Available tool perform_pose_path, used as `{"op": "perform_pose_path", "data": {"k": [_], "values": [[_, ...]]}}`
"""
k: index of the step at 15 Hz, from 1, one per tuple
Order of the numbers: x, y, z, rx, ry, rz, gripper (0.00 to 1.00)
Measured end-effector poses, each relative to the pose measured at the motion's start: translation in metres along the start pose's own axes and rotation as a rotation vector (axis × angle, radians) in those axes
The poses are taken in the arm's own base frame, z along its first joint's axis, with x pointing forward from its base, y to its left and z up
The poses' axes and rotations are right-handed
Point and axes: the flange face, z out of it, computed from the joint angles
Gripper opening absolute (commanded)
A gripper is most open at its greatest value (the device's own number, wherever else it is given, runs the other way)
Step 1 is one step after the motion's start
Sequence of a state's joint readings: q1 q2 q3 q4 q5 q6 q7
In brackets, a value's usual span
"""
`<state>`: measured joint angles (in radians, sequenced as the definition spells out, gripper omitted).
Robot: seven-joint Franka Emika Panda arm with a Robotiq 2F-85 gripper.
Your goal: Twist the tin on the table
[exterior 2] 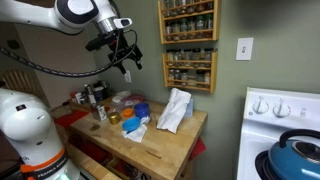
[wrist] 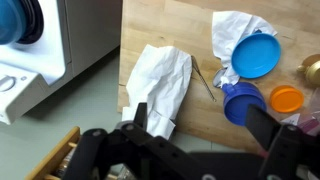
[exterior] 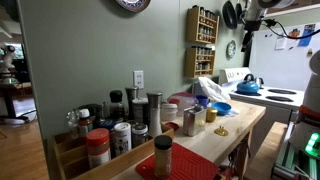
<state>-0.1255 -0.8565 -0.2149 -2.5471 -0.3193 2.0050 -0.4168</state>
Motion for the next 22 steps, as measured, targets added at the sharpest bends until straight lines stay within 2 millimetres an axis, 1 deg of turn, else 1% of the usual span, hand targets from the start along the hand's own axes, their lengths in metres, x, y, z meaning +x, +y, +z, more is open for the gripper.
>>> {"op": "perform_pose_path", "data": {"k": [10,11,12,13,15,16,18,20,22], "values": [[0.0,0.0,0.0,0.0,0.0,0.0,1.0],[0.002,-0.002,-0.001,0.002,0.003,-0.009,1.0],[0.006,-0.008,-0.002,0.007,0.01,-0.035,1.0],[0.012,-0.019,-0.003,0.015,0.019,-0.074,1.0],[0.029,-0.054,-0.009,0.054,0.045,-0.164,1.0],[0.037,-0.076,-0.011,0.085,0.049,-0.21,1.0],[0.046,-0.123,-0.017,0.136,0.024,-0.292,1.0],[0.05,-0.17,-0.022,0.156,-0.019,-0.336,1.0],[0.051,-0.21,-0.026,0.146,-0.059,-0.348,1.0]]}}
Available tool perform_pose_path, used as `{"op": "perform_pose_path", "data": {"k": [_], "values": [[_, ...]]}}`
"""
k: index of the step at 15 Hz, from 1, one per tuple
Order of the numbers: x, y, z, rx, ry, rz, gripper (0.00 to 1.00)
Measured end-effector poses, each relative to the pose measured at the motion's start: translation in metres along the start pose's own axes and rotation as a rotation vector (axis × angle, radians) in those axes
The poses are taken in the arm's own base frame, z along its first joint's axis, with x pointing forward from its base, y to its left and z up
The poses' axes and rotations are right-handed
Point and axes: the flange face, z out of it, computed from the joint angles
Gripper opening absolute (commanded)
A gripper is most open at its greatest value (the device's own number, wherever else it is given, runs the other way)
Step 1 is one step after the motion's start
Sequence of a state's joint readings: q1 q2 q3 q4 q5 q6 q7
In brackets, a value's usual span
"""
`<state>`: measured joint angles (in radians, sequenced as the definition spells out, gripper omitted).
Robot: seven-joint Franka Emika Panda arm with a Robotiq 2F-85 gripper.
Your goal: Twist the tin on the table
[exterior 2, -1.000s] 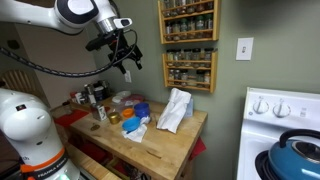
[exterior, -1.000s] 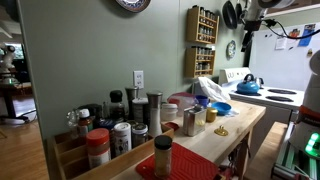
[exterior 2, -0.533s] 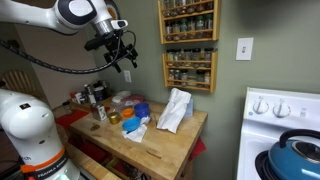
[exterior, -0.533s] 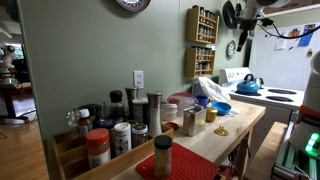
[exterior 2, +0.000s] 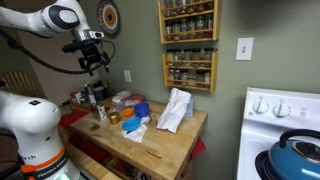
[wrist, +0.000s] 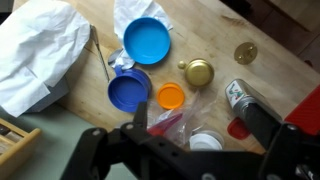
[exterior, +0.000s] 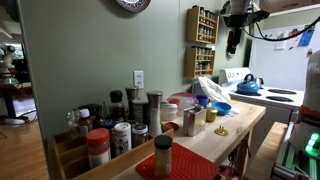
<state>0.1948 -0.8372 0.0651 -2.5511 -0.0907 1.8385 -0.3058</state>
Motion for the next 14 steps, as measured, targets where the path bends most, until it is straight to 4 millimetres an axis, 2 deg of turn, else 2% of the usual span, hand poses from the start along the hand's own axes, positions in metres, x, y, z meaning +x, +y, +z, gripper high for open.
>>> {"op": "perform_pose_path", "data": {"k": [4,6,12,14], "values": [[0.023,-0.058,0.001,-0.033,-0.057,-0.001,1.0],[0.027,-0.064,0.002,-0.037,-0.063,-0.003,1.0],[0.028,-0.064,0.003,-0.029,-0.066,-0.002,1.0],[0.031,-0.076,0.005,0.013,-0.065,0.036,1.0]]}}
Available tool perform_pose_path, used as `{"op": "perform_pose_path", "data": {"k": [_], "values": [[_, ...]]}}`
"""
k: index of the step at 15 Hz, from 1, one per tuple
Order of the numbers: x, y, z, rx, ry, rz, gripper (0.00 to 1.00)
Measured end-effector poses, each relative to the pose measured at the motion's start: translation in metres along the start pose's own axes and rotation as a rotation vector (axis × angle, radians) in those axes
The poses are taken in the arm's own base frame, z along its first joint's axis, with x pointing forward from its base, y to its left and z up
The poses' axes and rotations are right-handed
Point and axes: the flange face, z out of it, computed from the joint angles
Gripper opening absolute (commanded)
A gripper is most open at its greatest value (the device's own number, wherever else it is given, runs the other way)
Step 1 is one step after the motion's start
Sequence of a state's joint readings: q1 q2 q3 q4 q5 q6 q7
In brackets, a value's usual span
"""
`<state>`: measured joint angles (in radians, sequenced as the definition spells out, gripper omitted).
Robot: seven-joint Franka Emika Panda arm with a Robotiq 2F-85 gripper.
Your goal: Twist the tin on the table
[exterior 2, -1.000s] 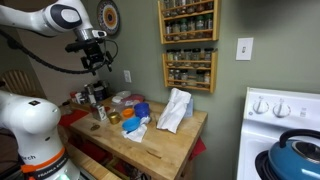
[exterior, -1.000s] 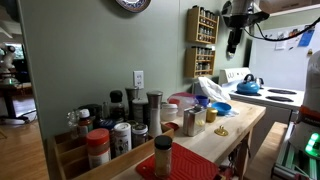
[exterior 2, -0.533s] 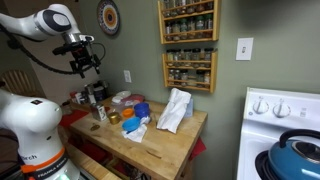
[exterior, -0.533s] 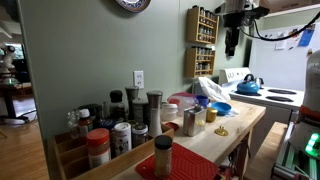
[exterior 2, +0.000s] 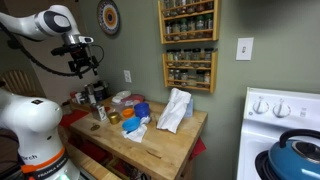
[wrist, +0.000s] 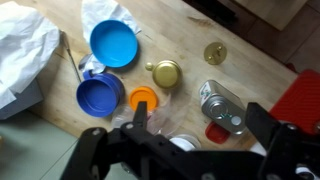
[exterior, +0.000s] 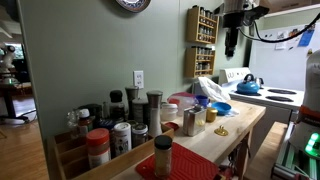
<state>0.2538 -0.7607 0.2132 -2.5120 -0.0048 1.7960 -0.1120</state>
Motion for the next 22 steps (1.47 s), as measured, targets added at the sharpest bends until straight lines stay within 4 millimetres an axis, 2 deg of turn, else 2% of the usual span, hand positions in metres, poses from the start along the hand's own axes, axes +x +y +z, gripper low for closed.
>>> {"op": "perform_pose_path", "data": {"k": [3,7,12,18,22], "values": [[0.012,-0.037,0.006,0.093,-0.008,0.12,1.0],[0.042,-0.089,0.013,0.153,0.072,0.276,1.0],[0.063,-0.131,0.031,0.15,0.125,0.334,1.0],[0.068,-0.133,0.034,0.156,0.119,0.338,1.0],[0.072,-0.126,0.039,0.177,0.091,0.491,1.0]]}}
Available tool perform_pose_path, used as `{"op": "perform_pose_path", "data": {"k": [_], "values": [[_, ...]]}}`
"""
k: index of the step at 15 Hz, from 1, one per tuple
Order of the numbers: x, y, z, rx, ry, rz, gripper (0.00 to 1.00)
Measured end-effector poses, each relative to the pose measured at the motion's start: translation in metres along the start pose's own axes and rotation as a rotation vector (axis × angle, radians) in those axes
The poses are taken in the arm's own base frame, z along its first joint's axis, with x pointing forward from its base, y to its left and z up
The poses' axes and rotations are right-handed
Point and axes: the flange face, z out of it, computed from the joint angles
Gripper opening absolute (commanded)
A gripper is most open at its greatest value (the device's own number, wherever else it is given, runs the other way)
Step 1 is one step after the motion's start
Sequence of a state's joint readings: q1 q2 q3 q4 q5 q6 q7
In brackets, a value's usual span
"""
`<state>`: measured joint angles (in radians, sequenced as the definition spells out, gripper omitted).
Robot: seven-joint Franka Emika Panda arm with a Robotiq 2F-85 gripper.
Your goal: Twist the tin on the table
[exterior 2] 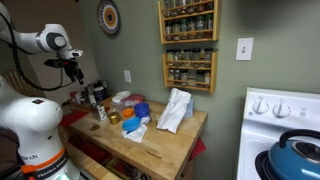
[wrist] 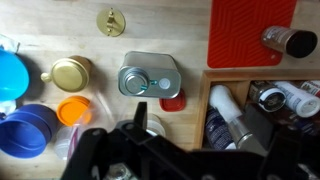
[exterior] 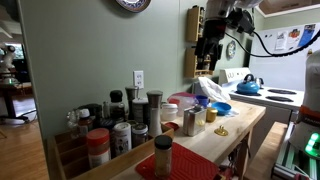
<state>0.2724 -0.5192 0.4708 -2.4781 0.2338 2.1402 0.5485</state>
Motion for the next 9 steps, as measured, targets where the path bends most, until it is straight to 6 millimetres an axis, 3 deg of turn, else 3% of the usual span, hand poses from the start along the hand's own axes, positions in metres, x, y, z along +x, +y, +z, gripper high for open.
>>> {"op": "perform_pose_path", "data": {"k": [9], "values": [[0.016,-0.02,0.057,0.03,-0.035,0.482,1.0]]}}
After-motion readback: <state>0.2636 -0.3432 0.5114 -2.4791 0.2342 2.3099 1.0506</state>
